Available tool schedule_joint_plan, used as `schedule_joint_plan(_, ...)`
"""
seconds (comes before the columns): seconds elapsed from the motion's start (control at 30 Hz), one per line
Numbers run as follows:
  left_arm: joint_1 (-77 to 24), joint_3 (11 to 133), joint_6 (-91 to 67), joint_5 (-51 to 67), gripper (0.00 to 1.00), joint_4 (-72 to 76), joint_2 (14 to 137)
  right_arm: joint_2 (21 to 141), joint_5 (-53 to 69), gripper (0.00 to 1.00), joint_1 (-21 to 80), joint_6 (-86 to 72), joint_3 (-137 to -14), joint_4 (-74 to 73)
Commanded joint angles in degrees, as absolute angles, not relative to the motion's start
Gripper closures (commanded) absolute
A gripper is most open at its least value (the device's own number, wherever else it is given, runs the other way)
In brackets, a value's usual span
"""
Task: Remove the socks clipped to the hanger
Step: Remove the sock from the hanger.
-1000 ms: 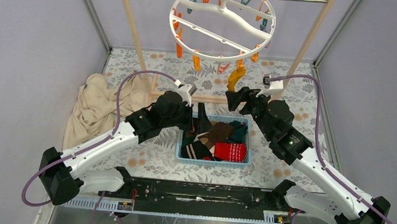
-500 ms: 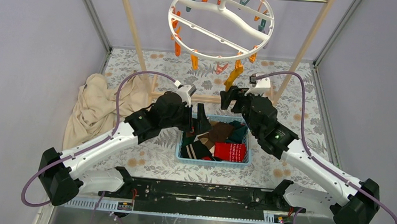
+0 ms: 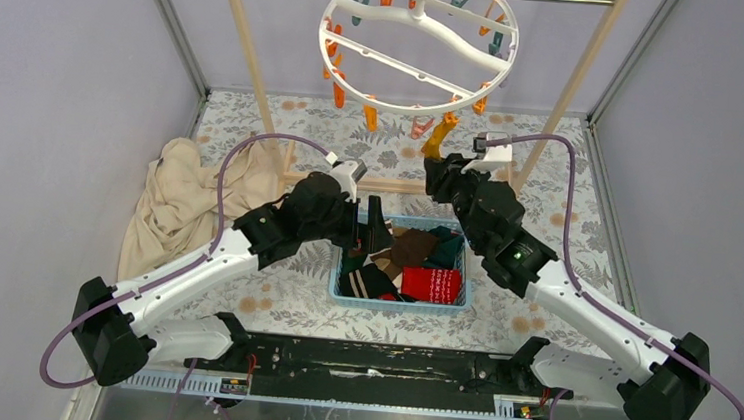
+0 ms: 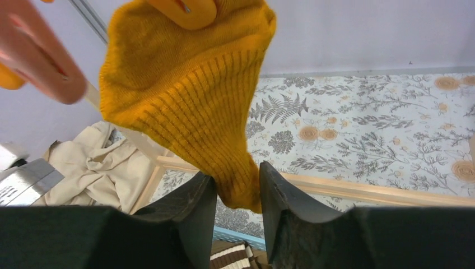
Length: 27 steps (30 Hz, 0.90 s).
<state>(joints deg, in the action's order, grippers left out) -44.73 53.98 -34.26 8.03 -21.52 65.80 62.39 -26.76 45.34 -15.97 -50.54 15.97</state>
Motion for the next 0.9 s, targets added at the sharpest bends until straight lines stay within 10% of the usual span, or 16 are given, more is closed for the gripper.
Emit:
schedule_joint_plan(0.0, -44.1, 54.5, -33.4, 7.5, 0.01, -21.6, 64.2, 59.2, -24.4, 0.64, 45.7, -14.0, -51.0, 20.5)
schedule_joint_plan(0.5, -44.1, 54.6, -33.7, 7.4, 0.01, -21.7, 63.7, 53.1, -13.9, 1.0, 45.7, -12.1, -55.3, 7.5)
schedule_joint_plan(0.87, -44.2, 55.0, -34.1, 7.1, 0.01, -22.5, 61.9, 54.8, -5.0, 1.0, 45.3, -10.6, -65.4, -6.7)
